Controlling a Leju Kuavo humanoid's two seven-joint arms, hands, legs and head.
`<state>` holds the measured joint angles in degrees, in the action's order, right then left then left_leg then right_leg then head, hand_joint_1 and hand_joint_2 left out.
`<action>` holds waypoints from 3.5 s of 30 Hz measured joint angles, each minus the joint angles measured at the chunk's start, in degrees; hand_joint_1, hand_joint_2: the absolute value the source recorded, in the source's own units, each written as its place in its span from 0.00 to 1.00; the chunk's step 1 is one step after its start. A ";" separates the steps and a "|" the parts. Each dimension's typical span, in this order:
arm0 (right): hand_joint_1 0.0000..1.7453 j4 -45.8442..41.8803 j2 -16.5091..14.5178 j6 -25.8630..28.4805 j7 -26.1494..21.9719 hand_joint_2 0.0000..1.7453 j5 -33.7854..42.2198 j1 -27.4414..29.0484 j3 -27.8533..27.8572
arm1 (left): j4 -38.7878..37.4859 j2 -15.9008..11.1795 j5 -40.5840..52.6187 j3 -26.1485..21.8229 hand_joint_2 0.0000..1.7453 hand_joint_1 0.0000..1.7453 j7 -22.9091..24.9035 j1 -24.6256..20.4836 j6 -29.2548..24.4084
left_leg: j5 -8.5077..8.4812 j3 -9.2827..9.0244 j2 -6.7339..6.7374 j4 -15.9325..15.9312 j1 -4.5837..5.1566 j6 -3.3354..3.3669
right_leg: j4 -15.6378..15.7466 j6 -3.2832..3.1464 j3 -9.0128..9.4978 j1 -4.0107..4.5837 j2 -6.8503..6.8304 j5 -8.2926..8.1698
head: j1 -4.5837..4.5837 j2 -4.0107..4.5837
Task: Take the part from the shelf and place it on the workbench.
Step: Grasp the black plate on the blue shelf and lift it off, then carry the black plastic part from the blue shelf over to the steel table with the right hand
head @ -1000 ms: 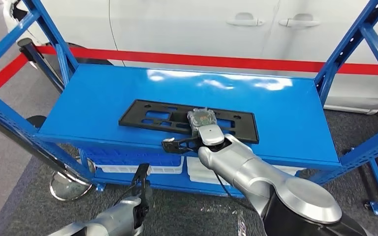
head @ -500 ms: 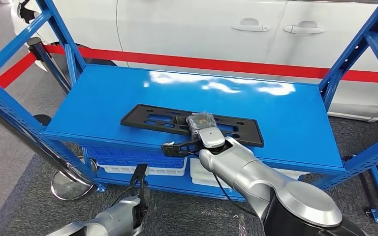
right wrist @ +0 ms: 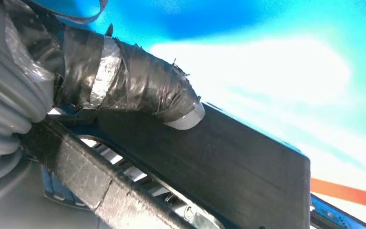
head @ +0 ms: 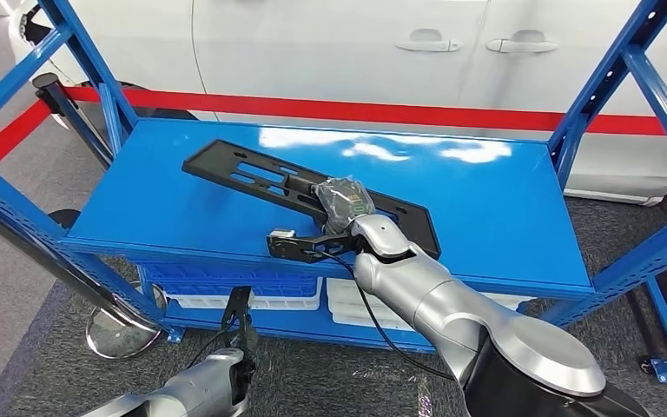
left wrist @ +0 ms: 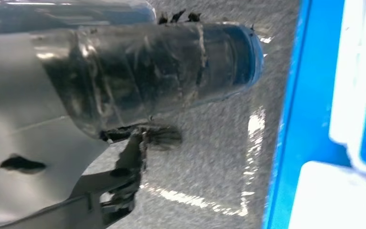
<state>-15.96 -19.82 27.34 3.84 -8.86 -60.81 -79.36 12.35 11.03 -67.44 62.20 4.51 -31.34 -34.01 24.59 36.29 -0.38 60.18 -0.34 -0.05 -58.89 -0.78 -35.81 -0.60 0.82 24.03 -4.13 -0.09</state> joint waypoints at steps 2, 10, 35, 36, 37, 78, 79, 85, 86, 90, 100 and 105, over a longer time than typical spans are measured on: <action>1.00 -0.59 0.19 2.53 -3.50 1.00 0.52 -0.03 1.74 | 0.00 -0.29 -0.47 0.00 1.00 0.00 -1.45 0.04 -1.38 | 0.05 -0.71 -0.11 -1.60 0.30 0.38 | 0.21 0.50 -0.23 0.12 0.05 -0.25 | -0.02 0.00; 1.00 -19.20 9.49 11.59 1.75 1.00 -17.95 8.46 15.33 | 0.00 -3.43 2.36 0.80 1.00 0.00 -14.58 6.16 2.59 | -0.57 -1.32 -0.14 -2.75 -0.11 2.47 | -14.20 2.12 -6.85 0.07 -0.29 6.72 | 0.31 0.00; 1.00 -97.36 35.43 11.06 -8.02 1.00 -18.40 47.69 40.65 | -0.07 -12.66 8.21 2.37 1.00 0.00 -24.69 23.39 10.67 | 1.93 -3.37 -0.17 -1.98 -0.03 1.29 | 0.19 1.21 0.37 0.11 -0.57 0.13 | 0.22 0.00; 1.00 -98.38 35.42 10.98 -8.68 1.00 -18.41 48.57 40.65 | -0.07 -12.81 8.56 2.54 1.00 0.00 -24.46 23.50 11.04 | 1.53 -3.27 -0.09 -2.26 -0.13 1.69 | -0.44 1.46 0.12 0.06 -0.58 1.01 | 0.26 0.00; 1.00 -99.24 35.39 10.87 -9.11 1.00 -18.51 49.15 40.65 | -0.07 -12.99 8.92 2.69 1.00 0.00 -24.28 23.54 11.40 | 1.11 -3.06 0.06 -2.55 -0.26 2.12 | -2.29 1.64 -0.52 0.02 -0.59 2.83 | 0.31 0.00; 1.00 -105.59 32.41 9.86 -18.34 1.00 -8.62 53.63 40.56 | 0.02 -16.27 8.73 3.98 1.00 0.00 -23.43 23.33 13.70 | -0.23 1.04 0.73 -0.30 0.08 1.31 | -4.38 2.69 4.92 -0.82 -0.76 5.91 | 0.34 0.00; 1.00 -105.59 32.39 9.87 -18.36 1.00 -8.60 53.62 40.56 | 0.02 -16.28 8.82 3.98 1.00 0.00 -23.48 23.31 13.69 | -0.53 1.28 0.62 0.06 0.17 0.96 | -2.63 2.26 5.79 -0.70 -0.59 7.09 | 0.32 0.00; 1.00 -105.58 32.33 10.11 -18.45 1.00 -8.14 53.67 40.58 | 0.10 -15.95 10.50 4.04 1.00 0.00 -22.92 23.20 13.33 | 5.40 3.74 0.32 5.27 -0.31 -0.40 | -1.89 -0.64 3.10 -0.45 -0.75 4.47 | -0.06 0.00; 1.00 -105.58 32.33 10.15 -18.44 1.00 -8.10 53.70 40.59 | 0.11 -15.90 10.70 4.04 1.00 0.00 -22.78 23.05 13.21 | 8.67 4.53 0.34 8.65 -0.32 -0.54 | -1.88 -0.82 2.30 -0.36 -0.74 3.77 | -0.21 0.00; 1.00 -105.58 32.35 10.20 -18.30 1.00 -7.54 53.79 40.63 | 0.17 -15.77 11.07 4.05 1.00 0.00 -22.18 22.31 13.08 | 10.64 3.25 0.32 16.64 -0.08 0.09 | -1.97 -1.11 -1.07 0.37 -0.78 1.27 | -0.29 0.00; 1.00 -105.51 32.38 9.25 -17.36 1.00 -7.83 53.55 40.84 | 0.32 -15.28 10.99 4.52 1.00 0.00 -21.61 21.41 12.62 | 5.98 -10.25 0.20 -4.83 1.11 3.13 | -2.44 1.05 -3.81 0.55 -0.93 -0.85 | -0.07 0.00; 1.00 -105.01 32.41 9.05 -16.81 1.00 -8.30 53.50 40.85 | 0.33 -15.03 11.03 4.56 1.00 0.00 -21.41 21.65 12.65 | 4.16 -7.74 -0.85 -4.19 0.93 3.43 | -15.32 2.26 -7.17 0.01 -0.88 6.46 | 0.10 0.00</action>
<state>-120.97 12.58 36.39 -12.97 -17.16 -7.31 -38.51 12.68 -4.00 -56.41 66.76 -16.90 -9.70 -21.36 28.76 28.55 -1.23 55.99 0.59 3.38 -74.21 1.48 -42.98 -0.58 -0.06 30.49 -4.03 -0.09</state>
